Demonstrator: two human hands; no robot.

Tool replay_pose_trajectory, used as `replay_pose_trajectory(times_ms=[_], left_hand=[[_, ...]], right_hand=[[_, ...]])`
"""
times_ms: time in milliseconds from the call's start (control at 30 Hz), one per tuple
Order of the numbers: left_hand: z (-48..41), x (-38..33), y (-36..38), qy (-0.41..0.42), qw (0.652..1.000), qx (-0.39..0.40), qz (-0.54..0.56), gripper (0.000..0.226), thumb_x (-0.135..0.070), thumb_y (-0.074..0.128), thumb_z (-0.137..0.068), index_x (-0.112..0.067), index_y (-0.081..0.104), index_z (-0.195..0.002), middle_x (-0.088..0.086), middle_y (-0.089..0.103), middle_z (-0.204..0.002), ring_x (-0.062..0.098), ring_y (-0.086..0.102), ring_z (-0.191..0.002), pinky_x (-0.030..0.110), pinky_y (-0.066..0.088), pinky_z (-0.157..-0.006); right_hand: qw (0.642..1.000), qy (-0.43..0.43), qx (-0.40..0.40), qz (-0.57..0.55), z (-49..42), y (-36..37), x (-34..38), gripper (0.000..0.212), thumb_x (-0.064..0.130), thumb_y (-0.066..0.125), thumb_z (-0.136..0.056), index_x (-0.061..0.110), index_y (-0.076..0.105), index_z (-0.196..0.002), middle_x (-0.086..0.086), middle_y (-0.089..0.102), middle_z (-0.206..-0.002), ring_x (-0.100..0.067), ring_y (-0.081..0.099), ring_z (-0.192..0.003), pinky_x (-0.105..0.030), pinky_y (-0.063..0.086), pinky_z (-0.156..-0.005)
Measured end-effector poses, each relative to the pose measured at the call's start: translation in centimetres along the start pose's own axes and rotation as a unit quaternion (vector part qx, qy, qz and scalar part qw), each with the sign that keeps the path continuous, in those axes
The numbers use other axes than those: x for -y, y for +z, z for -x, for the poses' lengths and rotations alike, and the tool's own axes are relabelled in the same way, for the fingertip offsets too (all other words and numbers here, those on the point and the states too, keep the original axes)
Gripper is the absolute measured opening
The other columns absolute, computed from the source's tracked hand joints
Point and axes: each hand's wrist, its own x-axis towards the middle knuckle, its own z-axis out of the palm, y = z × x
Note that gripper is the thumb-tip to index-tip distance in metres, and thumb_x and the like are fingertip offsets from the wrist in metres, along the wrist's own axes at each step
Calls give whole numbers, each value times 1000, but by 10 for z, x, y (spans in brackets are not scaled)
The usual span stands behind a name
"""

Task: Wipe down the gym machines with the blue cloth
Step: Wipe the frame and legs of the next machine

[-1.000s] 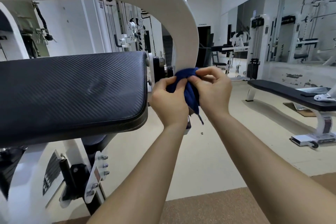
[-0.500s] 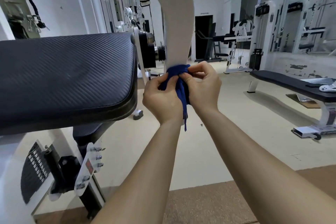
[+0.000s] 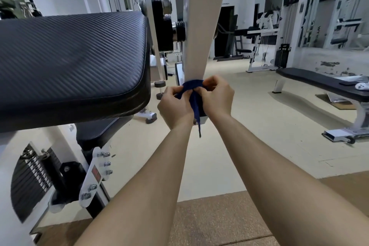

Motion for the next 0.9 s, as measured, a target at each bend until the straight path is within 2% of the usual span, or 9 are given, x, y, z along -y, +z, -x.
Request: replay_pose_trajectory(times_ms=[100,167,300,433,500,567,633,767,900], left_hand=[[-2,6,-1,40,999,10,-33,8,-19,71,-90,-22,64,-93,-17,61,-79,-9,54,-70,-3,38,-58],[-1,7,-1,72,994,26,-81,11,-20,66,-94,-18,63,-104,-12,61,-88,-2,54,-72,-3,36,-60],[-7,12,-8,117,982,66,-132,13,-19,62,-95,-18,60,-108,-11,61,-93,10,55,-84,12,35,-69],[-11,19,-14,106,987,82,-92,15,-10,63,-91,-21,60,-101,-6,68,-98,14,63,-90,17,46,-77],[-5,21,-13,86,991,65,-83,13,-13,65,-91,-23,61,-99,-6,69,-97,14,64,-90,17,48,-76],[3,22,-12,73,993,57,-73,12,-19,69,-90,-22,61,-98,-8,68,-94,12,64,-88,21,51,-77],[10,24,-13,64,995,51,-66,14,-23,72,-89,-22,61,-97,-10,67,-90,10,64,-85,21,51,-76],[2,23,-19,98,988,72,-100,12,-20,71,-90,-20,62,-97,-7,68,-92,10,63,-84,19,48,-74],[-17,16,-19,165,968,92,-167,15,-9,65,-91,-12,67,-105,-1,70,-98,11,55,-82,10,32,-69]], right_hand=[[999,-16,-10,38,4,6,-2,20,22,75,-84,27,56,-87,5,65,-90,-16,61,-81,-24,47,-72],[997,-28,-13,64,7,7,-4,20,25,71,-87,28,53,-93,5,64,-99,-19,62,-88,-33,48,-75],[995,-2,-6,103,16,6,-3,10,35,66,-91,26,61,-92,8,65,-90,-19,62,-85,-29,41,-71],[986,-17,-16,164,29,13,0,18,36,64,-91,20,66,-81,-1,65,-87,-22,54,-76,-29,34,-65],[988,-44,23,143,22,6,-5,12,27,66,-88,19,74,-85,-2,71,-85,-23,61,-77,-32,42,-64],[988,-76,67,119,11,-5,-11,13,19,68,-85,18,77,-93,-1,76,-89,-23,67,-83,-33,51,-73],[982,-107,88,128,4,-9,-16,18,12,68,-84,16,77,-99,-1,75,-92,-21,66,-86,-31,50,-76],[986,-115,49,111,5,0,-20,19,11,66,-87,14,74,-103,-3,73,-96,-23,64,-87,-30,47,-74],[991,-49,-20,127,25,10,-16,9,23,65,-88,19,72,-91,0,71,-85,-22,60,-79,-30,41,-65]])
